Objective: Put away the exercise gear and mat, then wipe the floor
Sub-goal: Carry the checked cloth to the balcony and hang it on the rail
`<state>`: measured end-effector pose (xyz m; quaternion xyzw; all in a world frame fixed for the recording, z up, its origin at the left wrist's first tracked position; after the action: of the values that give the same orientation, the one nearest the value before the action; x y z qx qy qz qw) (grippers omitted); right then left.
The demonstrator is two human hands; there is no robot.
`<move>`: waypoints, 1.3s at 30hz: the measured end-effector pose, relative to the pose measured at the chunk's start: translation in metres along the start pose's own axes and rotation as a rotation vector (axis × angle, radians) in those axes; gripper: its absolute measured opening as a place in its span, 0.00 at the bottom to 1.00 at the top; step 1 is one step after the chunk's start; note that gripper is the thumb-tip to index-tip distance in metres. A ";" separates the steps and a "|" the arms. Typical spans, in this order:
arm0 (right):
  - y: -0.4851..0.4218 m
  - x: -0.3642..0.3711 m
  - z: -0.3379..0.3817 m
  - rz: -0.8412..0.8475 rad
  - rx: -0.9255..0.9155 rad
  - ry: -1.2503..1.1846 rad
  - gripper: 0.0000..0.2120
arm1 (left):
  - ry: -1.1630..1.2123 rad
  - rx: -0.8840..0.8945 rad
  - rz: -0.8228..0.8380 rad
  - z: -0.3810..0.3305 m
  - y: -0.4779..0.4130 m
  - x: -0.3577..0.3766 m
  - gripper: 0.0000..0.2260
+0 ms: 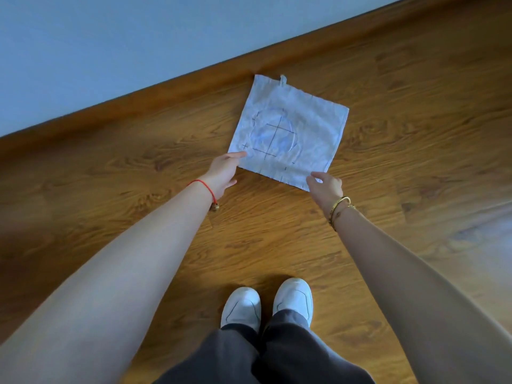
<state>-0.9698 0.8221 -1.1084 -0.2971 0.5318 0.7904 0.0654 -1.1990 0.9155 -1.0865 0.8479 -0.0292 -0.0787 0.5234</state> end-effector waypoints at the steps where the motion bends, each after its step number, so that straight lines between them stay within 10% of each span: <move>1: -0.004 0.004 -0.001 -0.026 0.008 0.026 0.19 | 0.006 -0.008 -0.003 0.002 -0.005 0.002 0.18; 7: -0.014 0.003 0.009 -0.076 0.006 0.081 0.14 | 0.042 0.000 -0.168 0.003 -0.024 0.000 0.31; 11: -0.012 -0.007 0.013 -0.119 -0.023 0.047 0.21 | 0.000 -0.037 -0.126 -0.003 -0.017 0.009 0.17; 26: 0.162 -0.131 0.074 -0.072 -0.074 -0.354 0.14 | 0.076 0.019 0.067 -0.073 0.174 0.014 0.23; 31: 0.247 -0.182 0.107 -0.053 -0.159 -0.527 0.18 | -0.306 0.244 0.188 -0.105 0.269 0.048 0.31; 39: 0.394 -0.287 0.151 -0.234 -0.282 -0.488 0.10 | -0.473 0.633 0.130 -0.207 0.418 0.055 0.16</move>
<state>-0.9613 0.8484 -0.5987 -0.1637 0.3476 0.8915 0.2401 -1.0973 0.9023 -0.6279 0.9222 -0.2253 -0.2255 0.2190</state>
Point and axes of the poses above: each hand's wrist, its own y-axis away from the middle knuckle, its own x-axis out of the palm, z = x × y, the point moved 6 cm from there along -y, towards the middle knuckle, and after that the axes turned 10 degrees about y, right-handed, at the moved point
